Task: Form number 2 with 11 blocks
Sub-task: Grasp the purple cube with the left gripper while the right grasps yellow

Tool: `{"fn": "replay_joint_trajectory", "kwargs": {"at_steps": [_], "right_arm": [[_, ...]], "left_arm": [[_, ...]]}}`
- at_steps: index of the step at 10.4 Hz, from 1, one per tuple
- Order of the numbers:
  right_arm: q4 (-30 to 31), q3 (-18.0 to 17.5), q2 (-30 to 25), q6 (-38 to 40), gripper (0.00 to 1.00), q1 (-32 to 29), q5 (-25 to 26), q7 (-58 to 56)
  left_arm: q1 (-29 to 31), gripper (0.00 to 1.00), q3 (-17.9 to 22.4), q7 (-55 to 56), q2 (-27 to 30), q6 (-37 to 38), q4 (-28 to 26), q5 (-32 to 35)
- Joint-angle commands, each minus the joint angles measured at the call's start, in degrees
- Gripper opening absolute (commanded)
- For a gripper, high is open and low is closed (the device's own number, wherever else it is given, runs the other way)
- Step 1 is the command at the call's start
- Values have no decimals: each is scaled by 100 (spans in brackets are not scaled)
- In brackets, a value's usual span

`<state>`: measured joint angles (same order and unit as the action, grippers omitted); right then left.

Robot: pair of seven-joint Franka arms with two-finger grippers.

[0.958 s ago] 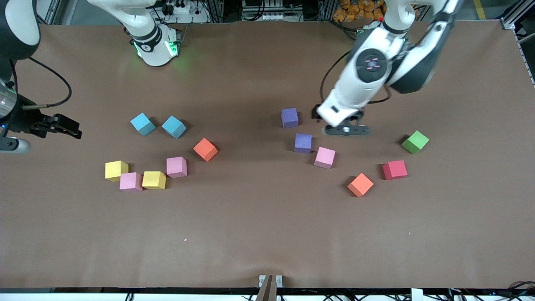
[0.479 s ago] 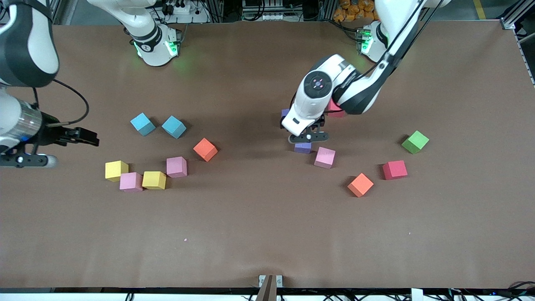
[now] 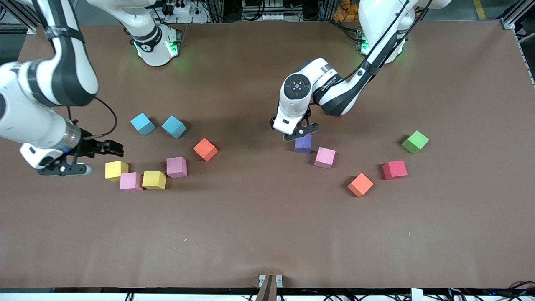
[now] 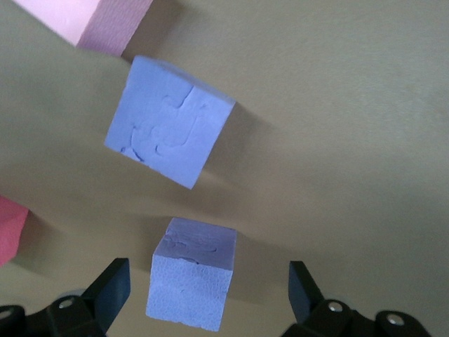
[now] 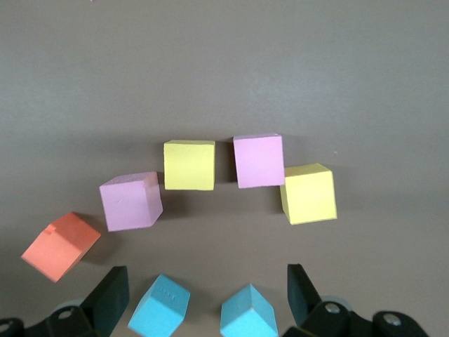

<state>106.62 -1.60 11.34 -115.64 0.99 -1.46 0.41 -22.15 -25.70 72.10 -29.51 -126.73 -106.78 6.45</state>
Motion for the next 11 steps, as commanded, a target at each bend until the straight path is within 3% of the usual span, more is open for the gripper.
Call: {"fn": "replay_joint_trajectory", "kwargs": {"at_steps": [1, 2, 4, 7, 11], "right_arm": [[965, 2, -72, -1369, 100, 42, -117, -452], [957, 2, 129, -1626, 100, 103, -152, -463], [922, 19, 472, -2144, 100, 165, -817, -446], [922, 11, 1255, -3305, 100, 278, -864, -446], [869, 20, 1388, -3343, 100, 279, -873, -446]], "left_arm": [[-148, 100, 30, 392, -37, 0, -245, 181], [-158, 100, 30, 436, -37, -131, -351, 346], [-176, 100, 21, 515, -89, -273, -379, 348], [-220, 100, 21, 515, -116, -877, -817, 357], [-220, 100, 21, 515, -116, -1117, -1020, 365]]}}
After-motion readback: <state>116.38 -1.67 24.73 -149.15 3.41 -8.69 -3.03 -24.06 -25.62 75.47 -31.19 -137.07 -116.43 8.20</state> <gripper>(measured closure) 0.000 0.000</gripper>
